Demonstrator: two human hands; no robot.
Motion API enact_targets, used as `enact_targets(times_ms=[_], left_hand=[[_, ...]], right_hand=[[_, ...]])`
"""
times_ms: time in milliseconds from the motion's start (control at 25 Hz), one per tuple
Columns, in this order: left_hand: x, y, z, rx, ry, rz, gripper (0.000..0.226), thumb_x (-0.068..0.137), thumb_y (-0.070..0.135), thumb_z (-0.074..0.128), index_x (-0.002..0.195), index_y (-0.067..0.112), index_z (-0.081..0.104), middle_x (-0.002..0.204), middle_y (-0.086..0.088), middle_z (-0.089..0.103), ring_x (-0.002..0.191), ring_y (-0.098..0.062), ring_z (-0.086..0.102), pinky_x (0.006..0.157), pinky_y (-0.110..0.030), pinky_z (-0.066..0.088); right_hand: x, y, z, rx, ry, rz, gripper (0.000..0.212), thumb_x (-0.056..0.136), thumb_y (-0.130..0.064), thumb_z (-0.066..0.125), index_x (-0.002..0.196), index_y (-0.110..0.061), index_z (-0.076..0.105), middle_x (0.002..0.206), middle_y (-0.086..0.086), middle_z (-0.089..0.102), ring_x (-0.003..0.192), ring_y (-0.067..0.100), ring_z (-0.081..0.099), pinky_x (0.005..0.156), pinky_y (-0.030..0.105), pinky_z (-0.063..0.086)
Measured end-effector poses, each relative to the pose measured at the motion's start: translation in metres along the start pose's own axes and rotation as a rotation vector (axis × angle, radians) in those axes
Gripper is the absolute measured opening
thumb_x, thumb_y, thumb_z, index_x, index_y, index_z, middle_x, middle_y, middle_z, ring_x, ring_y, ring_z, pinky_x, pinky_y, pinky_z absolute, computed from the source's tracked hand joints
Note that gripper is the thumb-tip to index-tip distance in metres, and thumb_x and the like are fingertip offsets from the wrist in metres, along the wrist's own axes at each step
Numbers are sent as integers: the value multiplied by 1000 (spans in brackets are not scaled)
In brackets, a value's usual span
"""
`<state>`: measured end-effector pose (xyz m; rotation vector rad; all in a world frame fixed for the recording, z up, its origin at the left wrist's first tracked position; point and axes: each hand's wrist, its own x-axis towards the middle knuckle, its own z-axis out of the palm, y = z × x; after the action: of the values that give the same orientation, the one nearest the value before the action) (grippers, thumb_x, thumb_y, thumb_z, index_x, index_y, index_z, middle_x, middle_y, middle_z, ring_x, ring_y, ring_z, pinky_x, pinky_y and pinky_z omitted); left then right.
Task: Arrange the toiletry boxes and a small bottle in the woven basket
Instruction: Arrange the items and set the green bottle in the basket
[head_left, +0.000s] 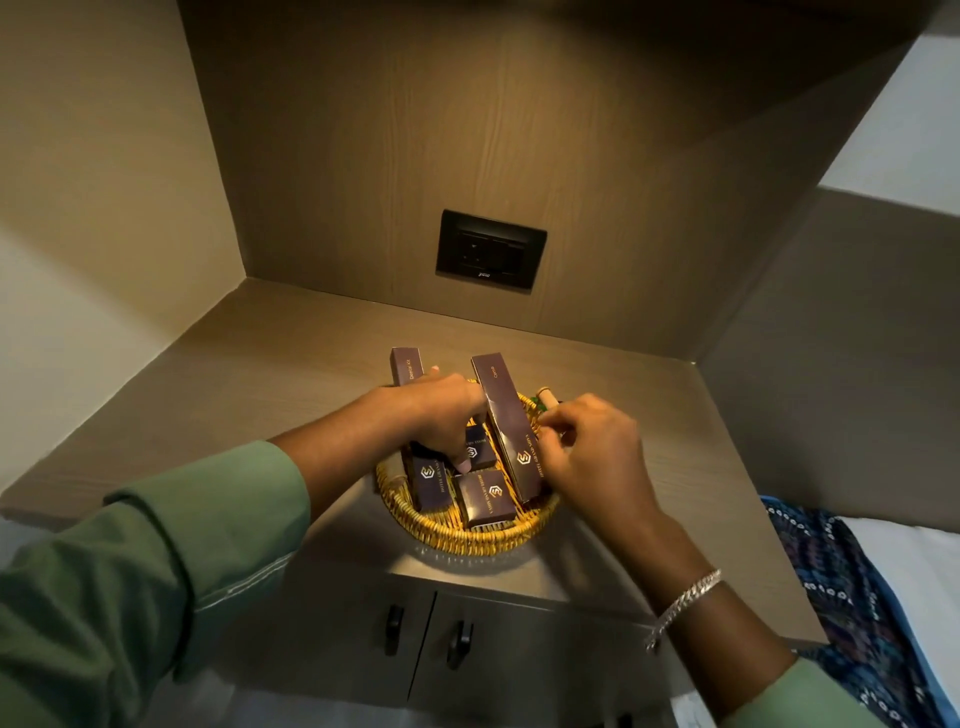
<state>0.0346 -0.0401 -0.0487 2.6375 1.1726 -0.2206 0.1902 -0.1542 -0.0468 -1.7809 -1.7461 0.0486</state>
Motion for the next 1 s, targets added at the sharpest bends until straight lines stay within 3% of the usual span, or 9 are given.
enact_targets(times_ms=[120, 200, 280, 400, 480, 600, 720, 840, 1000], left_hand=[[-3, 1, 0, -15, 29, -4, 59, 69, 35, 78, 120, 17, 55, 114, -4, 64, 113, -26, 53, 109, -52, 24], [-8, 1, -2, -38, 68, 8, 59, 73, 33, 76, 124, 16, 53, 118, -3, 64, 118, -25, 52, 113, -54, 10], [-16, -1, -6, -81, 123, 7, 56, 77, 31, 73, 126, 18, 52, 121, -3, 64, 119, -23, 51, 114, -52, 7], [-35, -6, -11, -252, 254, -20, 46, 82, 32, 67, 125, 22, 53, 123, -1, 61, 121, -18, 46, 113, -45, 14], [-52, -13, -8, -329, 412, -47, 38, 84, 33, 64, 120, 23, 56, 120, 0, 61, 115, -16, 49, 110, -45, 25], [-77, -18, 4, -310, 627, -127, 29, 84, 29, 63, 111, 20, 62, 112, -1, 64, 101, -13, 52, 91, -41, 45], [-97, -16, 22, -237, 680, -149, 24, 82, 25, 65, 104, 15, 65, 105, -5, 65, 96, -16, 53, 83, -38, 46], [-103, -8, 36, -182, 692, -148, 22, 81, 24, 66, 98, 11, 67, 99, -7, 65, 90, -17, 54, 76, -31, 46], [-105, -6, 47, -264, 740, -189, 17, 82, 21, 64, 92, 9, 68, 92, -6, 64, 80, -15, 55, 68, -28, 49]], right_hand=[[46, 37, -13, 40, 88, 85, 13, 83, -8, 66, 90, -11, 76, 88, 7, 73, 77, 16, 63, 71, 27, 49], [71, 61, -8, 70, -7, 196, 17, 86, -5, 65, 96, -13, 75, 95, 6, 73, 78, 10, 62, 67, 17, 47], [89, 82, 3, 96, -174, 290, 23, 85, 1, 65, 101, -13, 73, 102, 7, 71, 79, 9, 61, 62, 13, 47], [103, 100, 19, 119, -506, 292, 32, 81, 0, 72, 111, -11, 68, 110, 6, 68, 93, 16, 61, 67, 22, 50], [105, 104, 29, 107, -590, 206, 30, 81, -4, 73, 110, -11, 71, 108, 7, 70, 95, 17, 63, 68, 22, 48], [105, 106, 38, 22, -550, 122, 20, 83, -8, 72, 102, -11, 75, 101, 10, 74, 88, 18, 66, 67, 23, 48], [108, 99, 28, -4, -468, 96, 19, 81, -14, 75, 101, -13, 73, 98, 9, 73, 83, 16, 63, 64, 24, 46], [118, 77, 5, 128, -288, 13, 20, 76, -12, 79, 93, -14, 69, 90, 7, 70, 79, 17, 64, 63, 25, 50], [127, 29, -8, 271, -348, -105, 18, 79, -10, 76, 95, -17, 72, 94, 0, 69, 87, 8, 65, 67, 18, 51]])
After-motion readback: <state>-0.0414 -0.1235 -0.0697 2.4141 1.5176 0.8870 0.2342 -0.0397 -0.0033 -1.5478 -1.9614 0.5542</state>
